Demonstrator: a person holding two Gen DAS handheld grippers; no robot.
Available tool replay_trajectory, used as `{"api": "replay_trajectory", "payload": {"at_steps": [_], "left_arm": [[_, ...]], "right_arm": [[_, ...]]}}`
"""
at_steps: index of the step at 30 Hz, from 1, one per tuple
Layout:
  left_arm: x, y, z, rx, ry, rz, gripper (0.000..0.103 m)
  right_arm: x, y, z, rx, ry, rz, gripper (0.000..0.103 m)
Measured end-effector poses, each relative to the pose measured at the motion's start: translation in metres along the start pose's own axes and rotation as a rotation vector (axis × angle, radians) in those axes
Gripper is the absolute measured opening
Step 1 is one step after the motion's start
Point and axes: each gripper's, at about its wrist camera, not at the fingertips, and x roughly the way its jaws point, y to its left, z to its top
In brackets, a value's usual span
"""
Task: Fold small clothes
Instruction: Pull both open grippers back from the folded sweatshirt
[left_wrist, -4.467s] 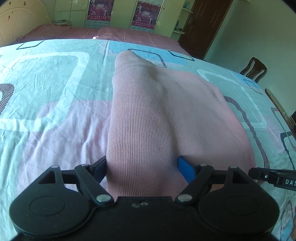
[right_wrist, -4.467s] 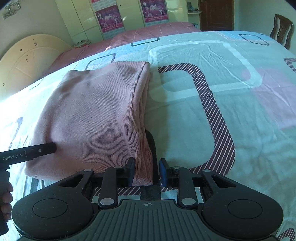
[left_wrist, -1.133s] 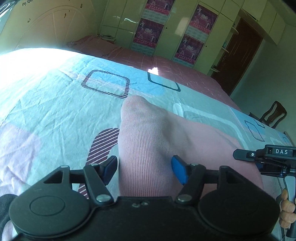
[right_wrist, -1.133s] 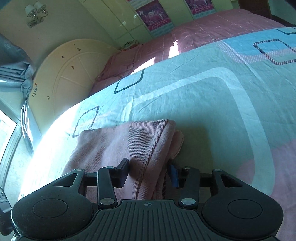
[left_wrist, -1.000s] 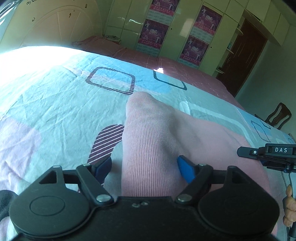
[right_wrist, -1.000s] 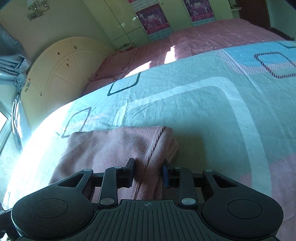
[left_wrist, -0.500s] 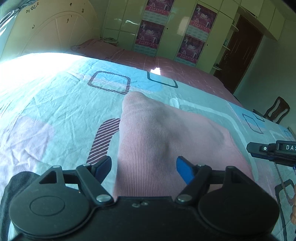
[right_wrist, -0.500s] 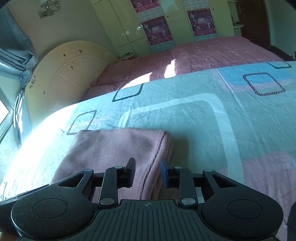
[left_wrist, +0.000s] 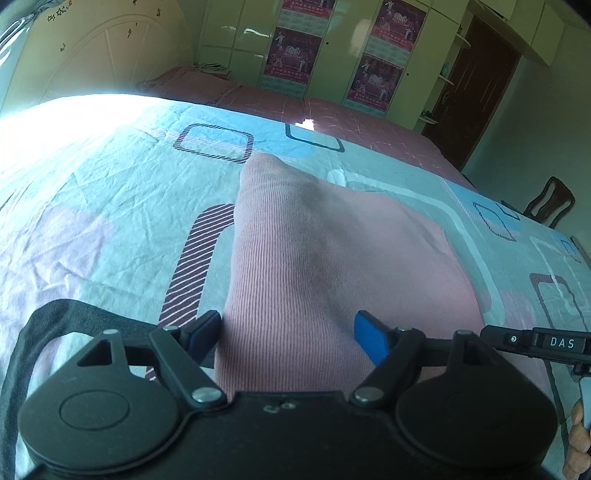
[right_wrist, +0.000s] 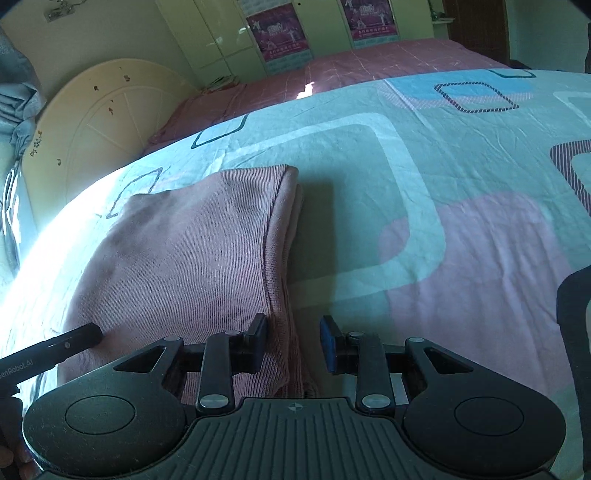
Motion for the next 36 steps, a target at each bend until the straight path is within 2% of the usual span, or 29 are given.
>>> {"api": "replay_trajectory", "payload": {"at_steps": [3, 5, 6, 8, 9, 12, 14, 16, 17, 20, 22, 24, 31, 34, 36], "left_arm": [[-0.014, 0.003, -0.008, -0.010, -0.006, -0.022, 0.085], [-0.018, 0.004, -0.018, -0.005, 0.000, -0.028, 0.085], [-0.018, 0.004, -0.024, 0.003, 0.007, -0.025, 0.085], [-0.010, 0.005, -0.035, 0.021, 0.043, -0.004, 0.084], [-0.005, 0.008, -0.039, 0.013, 0.062, 0.001, 0.083], [-0.006, 0.010, -0.040, -0.001, 0.053, -0.006, 0.083], [-0.010, 0.008, -0.037, 0.003, 0.047, -0.011, 0.086], [-0.015, 0.004, -0.033, 0.006, 0.051, 0.002, 0.100], [-0.017, 0.001, -0.032, 0.013, 0.057, 0.016, 0.103], [-0.020, -0.006, -0.030, 0.055, 0.092, 0.074, 0.103], [-0.017, -0.013, -0.029, 0.080, 0.166, 0.169, 0.103], [-0.019, -0.019, -0.029, 0.094, 0.183, 0.225, 0.103], [-0.064, -0.044, -0.032, 0.100, 0.100, 0.238, 0.103], [-0.096, -0.056, -0.039, 0.063, 0.000, 0.261, 0.103], [-0.116, -0.069, -0.045, 0.090, -0.068, 0.297, 0.102]], "right_arm": [[-0.017, 0.011, -0.016, -0.066, -0.009, -0.003, 0.029], [-0.013, 0.012, -0.028, -0.096, 0.011, -0.063, 0.029], [-0.008, 0.010, -0.034, -0.092, 0.021, -0.095, 0.029], [-0.002, -0.002, -0.040, -0.011, 0.041, -0.077, 0.031], [-0.001, -0.002, -0.040, -0.006, 0.035, -0.097, 0.039], [-0.001, 0.000, -0.042, -0.027, 0.027, -0.134, 0.049], [-0.002, 0.002, -0.041, -0.026, 0.031, -0.149, 0.051], [-0.004, 0.007, -0.041, -0.042, 0.038, -0.153, 0.051], [-0.005, 0.010, -0.041, -0.061, 0.041, -0.162, 0.051], [-0.011, 0.016, -0.042, -0.072, 0.034, -0.179, 0.055], [-0.018, 0.018, -0.043, -0.057, 0.030, -0.167, 0.060], [-0.026, 0.021, -0.044, -0.061, 0.026, -0.157, 0.067], [-0.071, 0.031, -0.058, -0.149, -0.006, -0.115, 0.071], [-0.091, 0.032, -0.070, -0.174, 0.005, -0.072, 0.073], [-0.105, 0.033, -0.079, -0.195, 0.010, -0.044, 0.075]]}}
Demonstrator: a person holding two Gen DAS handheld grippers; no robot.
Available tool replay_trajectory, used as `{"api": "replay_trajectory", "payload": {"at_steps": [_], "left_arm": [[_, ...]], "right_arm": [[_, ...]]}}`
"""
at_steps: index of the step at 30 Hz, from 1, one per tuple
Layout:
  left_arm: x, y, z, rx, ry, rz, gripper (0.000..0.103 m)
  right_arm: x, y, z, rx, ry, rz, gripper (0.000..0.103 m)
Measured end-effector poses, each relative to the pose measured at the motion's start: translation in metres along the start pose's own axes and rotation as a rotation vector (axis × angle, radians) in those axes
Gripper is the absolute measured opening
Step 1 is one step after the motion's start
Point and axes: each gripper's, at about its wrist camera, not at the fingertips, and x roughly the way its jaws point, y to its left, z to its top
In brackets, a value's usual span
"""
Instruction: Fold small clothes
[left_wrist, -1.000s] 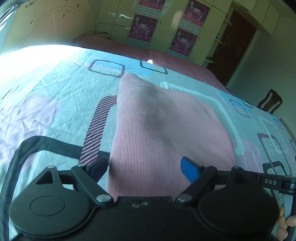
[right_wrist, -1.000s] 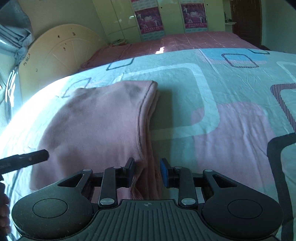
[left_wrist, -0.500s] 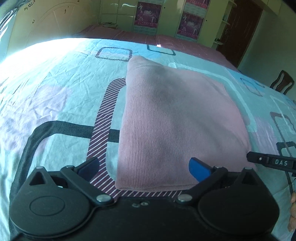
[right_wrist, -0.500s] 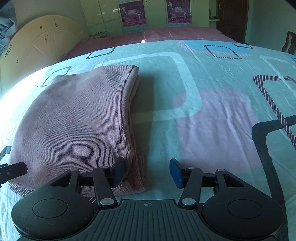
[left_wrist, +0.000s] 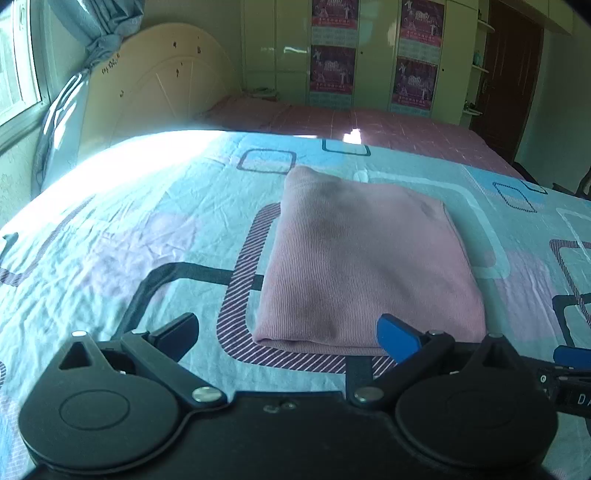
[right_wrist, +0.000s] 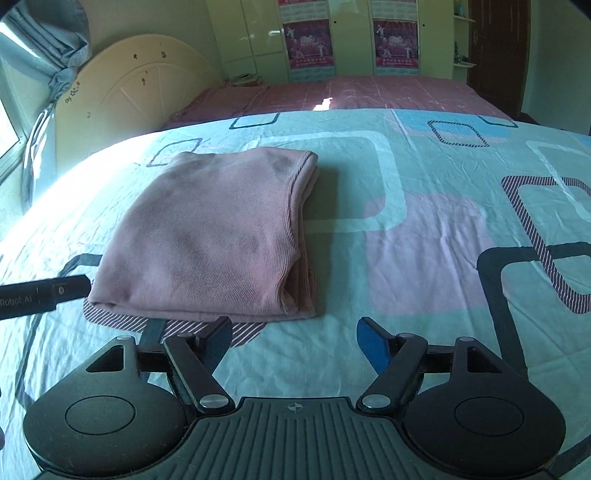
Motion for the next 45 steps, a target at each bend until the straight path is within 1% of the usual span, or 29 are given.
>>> {"api": "replay_trajectory", "payload": {"at_steps": [3, 6, 10, 11, 14, 16, 17, 18, 21, 25, 28, 31, 35, 45], "left_arm": [[-0.027, -0.010, -0.006, 0.053, -0.065, 0.023, 0.102], [-0.043, -0.016, -0.012, 0.060, -0.063, 0.015, 0.102], [-0.069, -0.022, -0.025, 0.055, -0.083, 0.057, 0.102], [-0.076, -0.023, -0.028, 0.053, -0.085, 0.055, 0.102], [-0.097, -0.023, -0.036, 0.034, -0.077, 0.029, 0.102], [-0.114, -0.021, -0.043, 0.011, -0.069, 0.018, 0.102], [-0.123, -0.020, -0.047, 0.006, -0.072, 0.014, 0.102], [-0.135, -0.021, -0.052, 0.006, -0.078, 0.013, 0.102], [-0.166, -0.022, -0.063, 0.028, -0.095, 0.024, 0.102], [-0.206, -0.023, -0.077, 0.045, -0.104, 0.015, 0.102], [-0.231, -0.021, -0.087, 0.035, -0.109, 0.006, 0.103], [-0.251, -0.017, -0.096, 0.020, -0.110, 0.007, 0.103], [-0.268, -0.012, -0.103, 0.002, -0.122, 0.009, 0.103], [-0.279, -0.009, -0.111, -0.011, -0.138, 0.015, 0.103]], "right_arm": [[-0.019, 0.002, -0.015, -0.022, -0.007, 0.030, 0.077], [-0.036, 0.004, -0.028, -0.042, -0.016, 0.058, 0.078], [-0.063, 0.008, -0.045, -0.076, -0.027, 0.060, 0.078], [-0.070, 0.009, -0.048, -0.083, -0.031, 0.057, 0.078], [-0.099, 0.014, -0.059, -0.128, -0.072, 0.024, 0.079], [-0.124, 0.019, -0.067, -0.161, -0.116, -0.025, 0.089], [-0.137, 0.021, -0.071, -0.174, -0.149, -0.042, 0.097], [-0.152, 0.023, -0.075, -0.184, -0.187, -0.056, 0.101], [-0.195, 0.029, -0.086, -0.196, -0.272, -0.076, 0.103], [-0.240, 0.033, -0.097, -0.155, -0.317, -0.053, 0.103], [-0.265, 0.036, -0.107, -0.128, -0.343, -0.040, 0.103], [-0.283, 0.041, -0.117, -0.110, -0.363, -0.023, 0.103], [-0.295, 0.046, -0.126, -0.093, -0.387, -0.014, 0.103], [-0.299, 0.049, -0.137, -0.084, -0.384, -0.022, 0.103]]}}
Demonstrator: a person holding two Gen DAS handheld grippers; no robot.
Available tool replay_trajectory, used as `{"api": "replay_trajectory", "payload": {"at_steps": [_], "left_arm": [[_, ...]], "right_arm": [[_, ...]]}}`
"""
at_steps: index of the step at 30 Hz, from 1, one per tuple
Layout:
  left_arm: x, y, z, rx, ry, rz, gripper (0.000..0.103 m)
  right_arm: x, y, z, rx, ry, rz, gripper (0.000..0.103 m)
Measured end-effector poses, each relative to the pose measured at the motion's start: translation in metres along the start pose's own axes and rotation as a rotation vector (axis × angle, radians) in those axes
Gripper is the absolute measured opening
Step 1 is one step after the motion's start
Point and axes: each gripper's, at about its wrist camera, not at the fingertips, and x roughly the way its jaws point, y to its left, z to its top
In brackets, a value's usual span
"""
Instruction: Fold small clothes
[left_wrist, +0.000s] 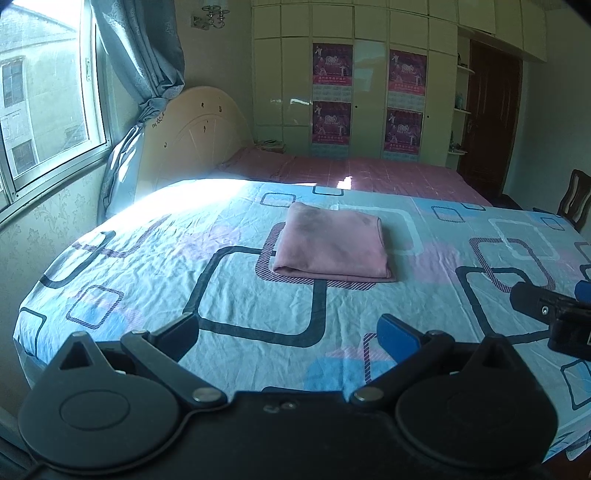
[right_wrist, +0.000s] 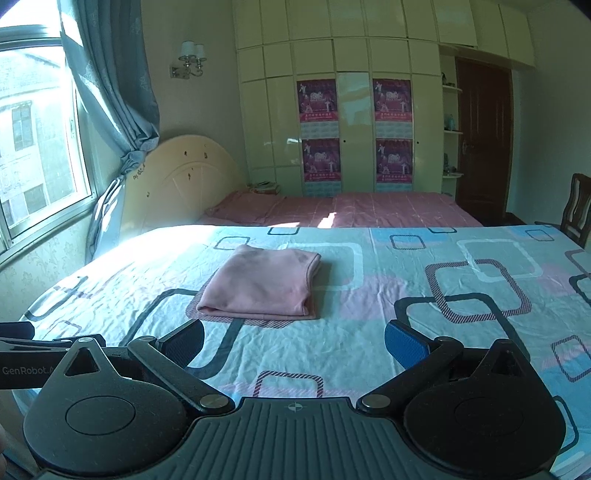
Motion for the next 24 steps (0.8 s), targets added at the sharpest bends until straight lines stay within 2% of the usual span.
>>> {"api": "replay_trajectory", "payload": {"at_steps": [24], "left_arm": [[-0.0069, 0.0029, 0.0019, -0.024, -0.020, 0.013, 0.103]], "right_arm": [[-0.0073, -0.0057, 0.0031, 0.004, -0.021, 0.011, 0.103]]}}
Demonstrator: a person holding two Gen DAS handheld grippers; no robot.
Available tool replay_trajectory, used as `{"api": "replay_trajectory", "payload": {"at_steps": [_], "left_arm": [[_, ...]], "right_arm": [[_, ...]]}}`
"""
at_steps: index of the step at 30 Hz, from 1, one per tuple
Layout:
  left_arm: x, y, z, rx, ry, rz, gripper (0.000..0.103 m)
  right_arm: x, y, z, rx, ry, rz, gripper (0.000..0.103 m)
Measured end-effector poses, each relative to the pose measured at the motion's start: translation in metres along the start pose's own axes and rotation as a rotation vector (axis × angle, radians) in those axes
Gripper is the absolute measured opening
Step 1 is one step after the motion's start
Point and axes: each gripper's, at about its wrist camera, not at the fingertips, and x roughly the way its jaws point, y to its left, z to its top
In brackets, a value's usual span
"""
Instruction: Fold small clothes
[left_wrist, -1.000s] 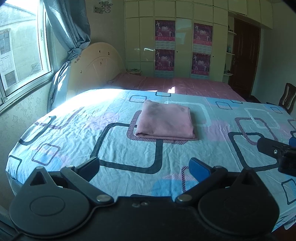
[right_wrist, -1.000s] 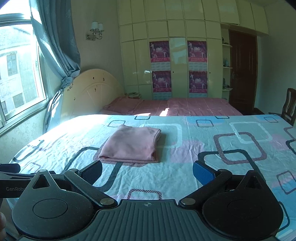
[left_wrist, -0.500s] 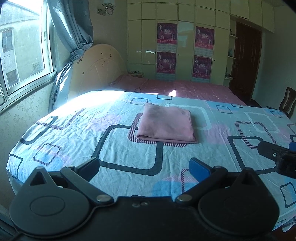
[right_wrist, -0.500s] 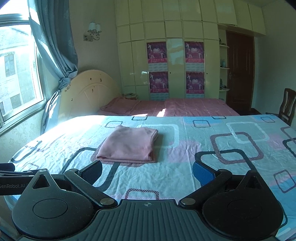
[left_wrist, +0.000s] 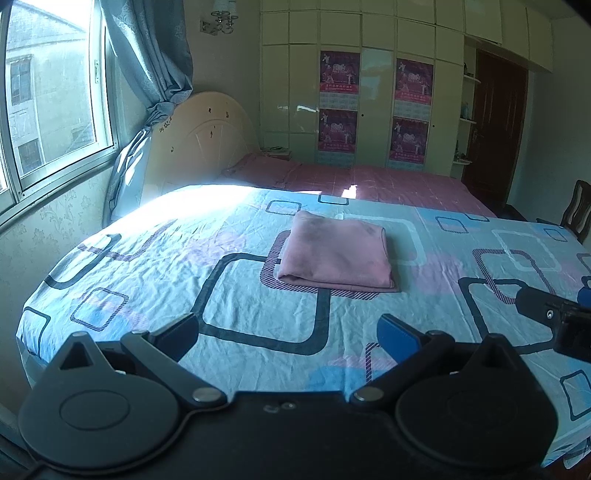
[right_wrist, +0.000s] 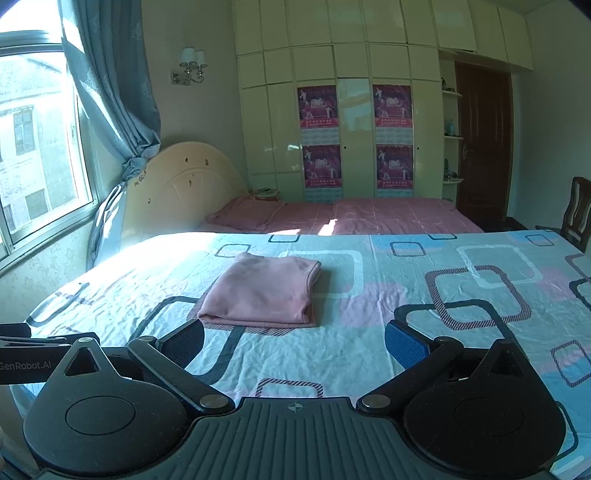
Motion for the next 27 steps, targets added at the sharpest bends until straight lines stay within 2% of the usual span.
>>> {"api": "replay_trajectory", "payload": {"at_steps": [27], "left_arm": [[0.0027, 0.0015, 0.0026, -0.001, 0.007, 0.004, 0.103]], "right_arm": [[0.0052, 0.0012, -0.0001, 0.018, 0.014, 0.006, 0.103]]}}
